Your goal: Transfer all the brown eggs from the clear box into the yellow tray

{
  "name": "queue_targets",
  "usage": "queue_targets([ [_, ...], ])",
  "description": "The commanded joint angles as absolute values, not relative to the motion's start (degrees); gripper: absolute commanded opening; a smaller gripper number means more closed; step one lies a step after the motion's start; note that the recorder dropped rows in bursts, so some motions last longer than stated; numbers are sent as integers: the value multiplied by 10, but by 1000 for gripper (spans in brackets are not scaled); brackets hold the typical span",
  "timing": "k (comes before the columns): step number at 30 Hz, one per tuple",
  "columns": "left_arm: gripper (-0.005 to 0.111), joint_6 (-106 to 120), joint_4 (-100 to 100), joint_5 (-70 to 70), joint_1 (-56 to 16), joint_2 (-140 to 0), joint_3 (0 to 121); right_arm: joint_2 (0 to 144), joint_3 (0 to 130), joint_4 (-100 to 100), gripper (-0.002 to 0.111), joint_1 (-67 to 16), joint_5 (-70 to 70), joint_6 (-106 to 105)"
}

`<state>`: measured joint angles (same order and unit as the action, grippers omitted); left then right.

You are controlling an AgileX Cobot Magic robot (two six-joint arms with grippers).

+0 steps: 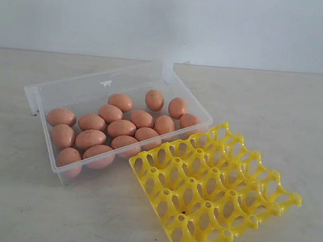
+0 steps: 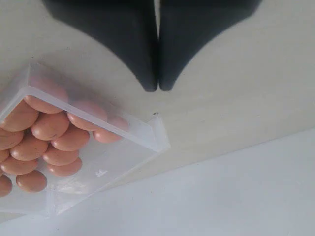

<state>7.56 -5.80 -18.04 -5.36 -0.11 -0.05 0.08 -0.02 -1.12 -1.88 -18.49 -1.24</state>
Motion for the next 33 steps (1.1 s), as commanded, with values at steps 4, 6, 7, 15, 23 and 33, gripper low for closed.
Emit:
queue_targets([
  [4, -4, 76, -54, -175, -54, 0, 0, 0, 0, -10, 0, -17, -176, -16],
  [6, -4, 76, -54, -175, -54, 0, 0, 0, 0, -10, 0, -17, -176, -17],
  [7, -4, 76, -54, -175, -54, 0, 0, 0, 0, -10, 0, -17, -176, -17],
  [15, -4, 76, -54, -175, -54, 0, 0, 0, 0, 11, 0, -17, -174, -42],
  [23, -4, 76, -54, -175, -54, 0, 0, 0, 0, -126, 0, -18, -43, 21],
  [33, -4, 76, -54, -175, -54, 0, 0, 0, 0, -333, 0, -18, -108, 271],
])
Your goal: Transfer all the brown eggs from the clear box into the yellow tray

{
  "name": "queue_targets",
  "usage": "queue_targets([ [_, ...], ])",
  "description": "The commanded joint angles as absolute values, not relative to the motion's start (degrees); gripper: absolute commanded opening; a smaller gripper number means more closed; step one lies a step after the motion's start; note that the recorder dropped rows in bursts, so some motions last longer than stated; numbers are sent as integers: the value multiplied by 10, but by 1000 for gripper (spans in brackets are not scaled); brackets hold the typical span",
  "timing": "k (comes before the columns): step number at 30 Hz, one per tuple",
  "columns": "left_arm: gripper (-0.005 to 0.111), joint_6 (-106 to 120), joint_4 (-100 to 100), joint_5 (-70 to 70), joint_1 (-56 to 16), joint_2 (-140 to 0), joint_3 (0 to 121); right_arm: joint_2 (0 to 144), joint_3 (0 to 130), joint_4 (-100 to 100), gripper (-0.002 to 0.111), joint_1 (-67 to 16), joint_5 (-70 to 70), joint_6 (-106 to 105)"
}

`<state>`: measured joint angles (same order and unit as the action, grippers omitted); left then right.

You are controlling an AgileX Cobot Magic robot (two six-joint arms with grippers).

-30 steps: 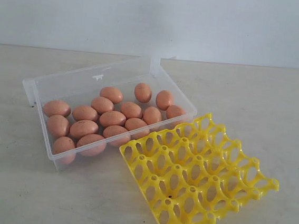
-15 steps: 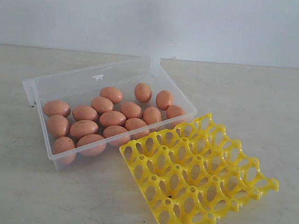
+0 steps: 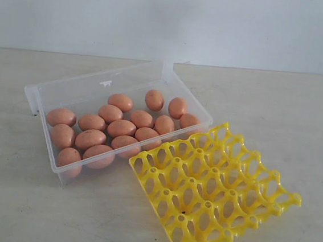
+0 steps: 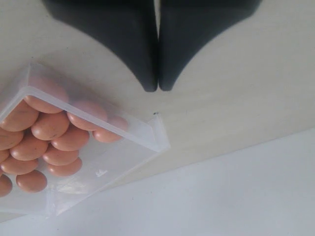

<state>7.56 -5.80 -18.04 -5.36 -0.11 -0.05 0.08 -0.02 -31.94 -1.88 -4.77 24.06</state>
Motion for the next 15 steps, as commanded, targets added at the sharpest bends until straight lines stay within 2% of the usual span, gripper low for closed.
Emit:
queue_targets([
  [1, -4, 76, -54, -175, -54, 0, 0, 0, 0, -333, 0, -18, -121, 271],
  [3, -4, 76, -54, -175, -54, 0, 0, 0, 0, -333, 0, -18, -118, 271],
  [6, -4, 76, -54, -175, -54, 0, 0, 0, 0, -349, 0, -18, -41, 282],
  [9, -4, 76, -54, -175, -54, 0, 0, 0, 0, -390, 0, -18, 93, 330],
  [12, -4, 76, -54, -175, -54, 0, 0, 7, 26, -409, 0, -18, 310, 360],
  [13, -4, 76, -54, -175, -54, 0, 0, 38, 55, -423, 0, -18, 350, 369],
  [15, -4, 76, -54, -175, -54, 0, 0, 97, 123, -406, 0, -18, 342, 393],
])
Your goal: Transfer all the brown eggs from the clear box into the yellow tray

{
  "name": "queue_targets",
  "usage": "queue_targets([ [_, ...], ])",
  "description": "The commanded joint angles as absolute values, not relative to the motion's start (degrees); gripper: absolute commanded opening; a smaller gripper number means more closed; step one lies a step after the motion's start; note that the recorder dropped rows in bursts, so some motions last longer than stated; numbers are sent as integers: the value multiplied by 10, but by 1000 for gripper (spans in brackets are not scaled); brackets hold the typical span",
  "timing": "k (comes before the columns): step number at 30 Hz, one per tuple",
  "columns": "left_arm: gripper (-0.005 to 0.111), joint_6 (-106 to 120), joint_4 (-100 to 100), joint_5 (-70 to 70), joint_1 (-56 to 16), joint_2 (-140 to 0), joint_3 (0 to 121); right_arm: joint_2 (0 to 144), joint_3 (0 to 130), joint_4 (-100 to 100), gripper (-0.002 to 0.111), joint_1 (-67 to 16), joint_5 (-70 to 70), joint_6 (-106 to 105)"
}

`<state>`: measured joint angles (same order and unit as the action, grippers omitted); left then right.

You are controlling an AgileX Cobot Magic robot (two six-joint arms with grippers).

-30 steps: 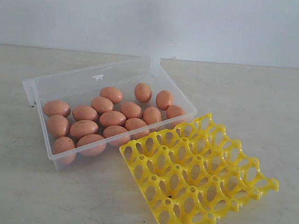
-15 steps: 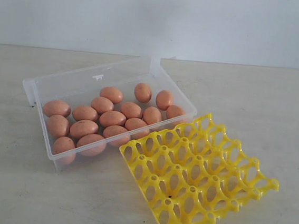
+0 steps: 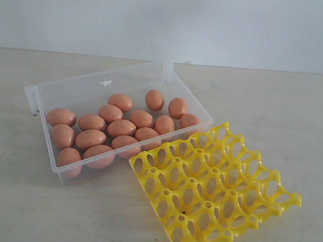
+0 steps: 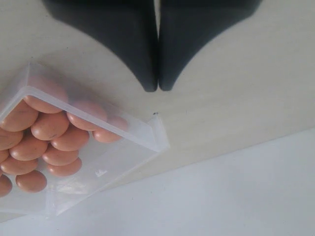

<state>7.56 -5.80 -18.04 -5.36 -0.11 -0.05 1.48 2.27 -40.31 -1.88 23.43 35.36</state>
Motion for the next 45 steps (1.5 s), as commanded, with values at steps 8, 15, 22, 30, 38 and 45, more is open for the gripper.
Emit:
queue_targets([
  [8, -4, 76, -54, -175, -54, 0, 0, 414, 549, 636, 0, -18, 167, 511],
  [15, -4, 76, -54, -175, -54, 0, 0, 694, 728, 949, 0, -24, -286, 669],
  [22, -4, 76, -54, -175, -54, 0, 0, 962, 860, 124, 0, -6, -564, 33],
  [30, -4, 76, -54, -175, -54, 0, 0, 1167, 1037, -418, 0, -75, -700, -257],
  [38, -4, 76, -54, -175, -54, 0, 0, 1207, 1115, -244, 0, -220, -661, -283],
  [45, -4, 76, -54, -175, -54, 0, 0, 1243, 1115, -150, 36, -301, -640, -321],
])
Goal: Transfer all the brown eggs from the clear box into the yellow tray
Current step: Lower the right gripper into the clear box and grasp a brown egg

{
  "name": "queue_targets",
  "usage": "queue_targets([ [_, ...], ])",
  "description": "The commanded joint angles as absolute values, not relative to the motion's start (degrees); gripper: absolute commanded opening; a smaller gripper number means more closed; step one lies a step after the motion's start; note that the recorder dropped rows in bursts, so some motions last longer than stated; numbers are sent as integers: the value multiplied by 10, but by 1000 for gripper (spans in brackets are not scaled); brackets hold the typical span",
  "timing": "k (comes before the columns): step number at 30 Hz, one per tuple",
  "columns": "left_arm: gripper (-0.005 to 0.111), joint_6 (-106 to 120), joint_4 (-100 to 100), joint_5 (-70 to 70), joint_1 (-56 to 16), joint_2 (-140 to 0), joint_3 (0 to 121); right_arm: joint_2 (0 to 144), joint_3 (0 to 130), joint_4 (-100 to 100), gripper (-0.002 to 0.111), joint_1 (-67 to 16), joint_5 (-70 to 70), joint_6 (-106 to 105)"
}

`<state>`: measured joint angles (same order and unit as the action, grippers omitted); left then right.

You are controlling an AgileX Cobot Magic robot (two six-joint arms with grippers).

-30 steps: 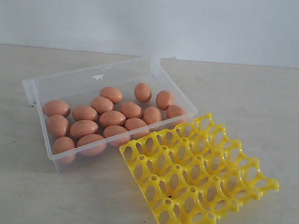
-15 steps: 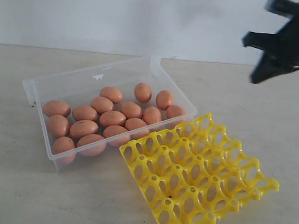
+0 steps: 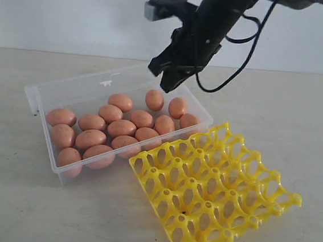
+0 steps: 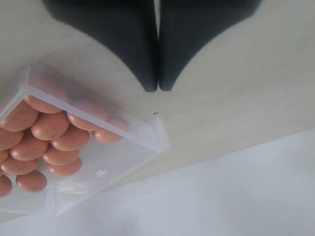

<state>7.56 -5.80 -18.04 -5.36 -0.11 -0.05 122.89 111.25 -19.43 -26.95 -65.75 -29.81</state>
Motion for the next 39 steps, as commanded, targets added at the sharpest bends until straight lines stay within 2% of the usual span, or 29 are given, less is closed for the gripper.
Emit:
queue_targets([
  [1, -4, 76, -54, -175, -54, 0, 0, 1247, 1115, -144, 42, -308, -635, -331],
  [3, -4, 76, -54, -175, -54, 0, 0, 1252, 1115, -129, 56, -323, -615, -347],
  [5, -4, 76, -54, -175, -54, 0, 0, 1255, 1115, -107, 62, -336, -581, -351],
  [11, -4, 76, -54, -175, -54, 0, 0, 1284, 1115, -92, 62, -353, -494, -372],
  [33, -4, 76, -54, -175, -54, 0, 0, 1366, 1114, -58, 61, -349, -459, -375],
  [35, -4, 76, -54, -175, -54, 0, 0, 1369, 1113, -57, 55, -349, -455, -374],
  [37, -4, 76, -54, -175, -54, 0, 0, 1369, 1113, -57, 40, -349, -452, -361],
  [39, -4, 76, -54, -175, -54, 0, 0, 1368, 1113, -57, 14, -349, -452, -351],
])
